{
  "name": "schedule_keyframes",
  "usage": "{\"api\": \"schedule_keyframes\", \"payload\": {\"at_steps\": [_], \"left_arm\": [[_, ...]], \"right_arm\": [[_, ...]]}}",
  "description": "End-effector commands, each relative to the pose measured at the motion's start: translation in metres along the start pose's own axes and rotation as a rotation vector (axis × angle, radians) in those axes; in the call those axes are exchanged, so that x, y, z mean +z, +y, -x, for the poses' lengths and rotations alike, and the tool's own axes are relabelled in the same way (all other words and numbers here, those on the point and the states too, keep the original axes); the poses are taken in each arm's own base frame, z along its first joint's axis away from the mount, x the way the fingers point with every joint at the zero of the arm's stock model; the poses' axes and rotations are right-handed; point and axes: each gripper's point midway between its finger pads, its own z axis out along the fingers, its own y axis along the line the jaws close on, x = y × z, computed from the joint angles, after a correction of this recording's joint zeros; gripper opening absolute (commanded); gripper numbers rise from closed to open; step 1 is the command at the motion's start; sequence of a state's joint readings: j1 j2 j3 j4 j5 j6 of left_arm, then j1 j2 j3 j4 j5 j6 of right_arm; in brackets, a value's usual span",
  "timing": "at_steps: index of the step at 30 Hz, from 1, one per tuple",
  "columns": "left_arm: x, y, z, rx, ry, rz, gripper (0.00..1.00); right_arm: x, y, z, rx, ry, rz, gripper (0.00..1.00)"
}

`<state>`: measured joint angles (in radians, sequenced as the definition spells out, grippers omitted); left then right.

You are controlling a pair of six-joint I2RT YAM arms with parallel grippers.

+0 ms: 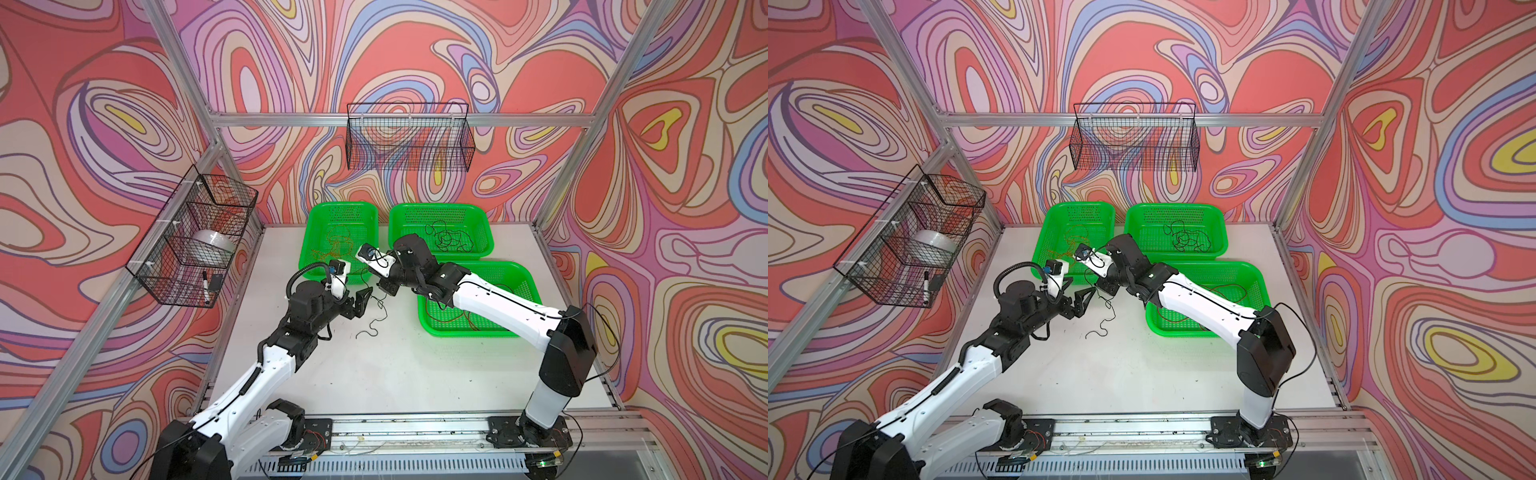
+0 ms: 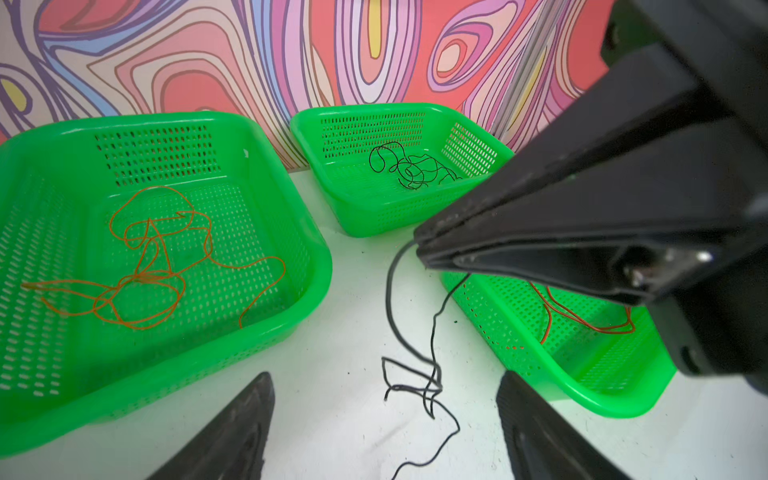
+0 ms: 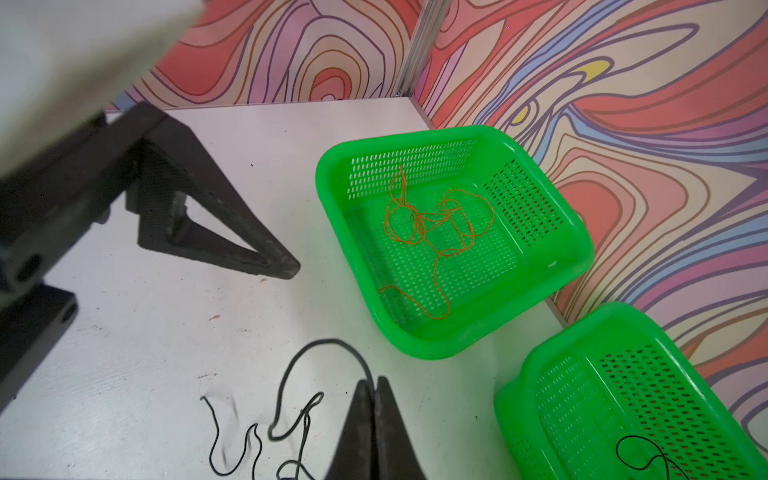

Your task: Untangle the cables

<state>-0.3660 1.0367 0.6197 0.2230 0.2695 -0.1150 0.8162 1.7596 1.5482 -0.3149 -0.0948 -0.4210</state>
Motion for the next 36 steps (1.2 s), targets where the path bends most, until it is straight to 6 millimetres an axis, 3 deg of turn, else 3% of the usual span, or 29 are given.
{"api": "schedule_keyframes", "payload": {"at_steps": [1,5,7,8,12,15,18,21,24,30,33,36], "left_arm": [[0.008,-0.006,0.029,0.050,-0.075,-0.031,0.81],[0.024,-0.004,0.036,0.052,-0.078,-0.038,0.71],[0.033,-0.006,0.040,0.052,-0.075,-0.058,0.59],[0.036,-0.009,0.042,0.054,-0.073,-0.079,0.51],[0.037,-0.023,0.058,0.069,-0.084,-0.146,0.02],[0.029,-0.034,0.074,0.092,-0.103,-0.170,0.00],[0.017,-0.056,0.093,0.136,-0.111,-0.202,0.00],[0.009,-0.082,0.103,0.193,-0.097,-0.252,0.00],[0.003,-0.095,0.112,0.214,-0.089,-0.275,0.00],[-0.019,-0.099,0.143,0.218,-0.150,-0.259,0.00],[-0.026,-0.106,0.155,0.230,-0.160,-0.280,0.00],[-0.031,-0.109,0.166,0.248,-0.174,-0.287,0.00]], "right_arm": [[-0.018,-0.003,0.018,0.004,-0.030,-0.008,0.00],[-0.027,-0.005,0.026,-0.003,-0.054,-0.015,0.00],[-0.033,-0.006,0.028,-0.008,-0.067,-0.023,0.00],[-0.035,-0.007,0.028,-0.014,-0.069,-0.033,0.00],[-0.044,-0.018,0.023,-0.015,-0.061,-0.105,0.00],[-0.047,-0.030,0.019,0.019,-0.063,-0.175,0.00],[-0.046,-0.046,0.005,0.071,-0.038,-0.269,0.09],[-0.042,-0.050,-0.001,0.128,-0.062,-0.300,0.18],[-0.038,-0.056,-0.005,0.184,-0.082,-0.339,0.17],[-0.052,-0.093,-0.034,0.386,-0.133,-0.365,0.09],[-0.057,-0.092,-0.036,0.437,-0.191,-0.290,0.09],[-0.055,-0.077,-0.034,0.405,-0.203,-0.203,0.09]]}}
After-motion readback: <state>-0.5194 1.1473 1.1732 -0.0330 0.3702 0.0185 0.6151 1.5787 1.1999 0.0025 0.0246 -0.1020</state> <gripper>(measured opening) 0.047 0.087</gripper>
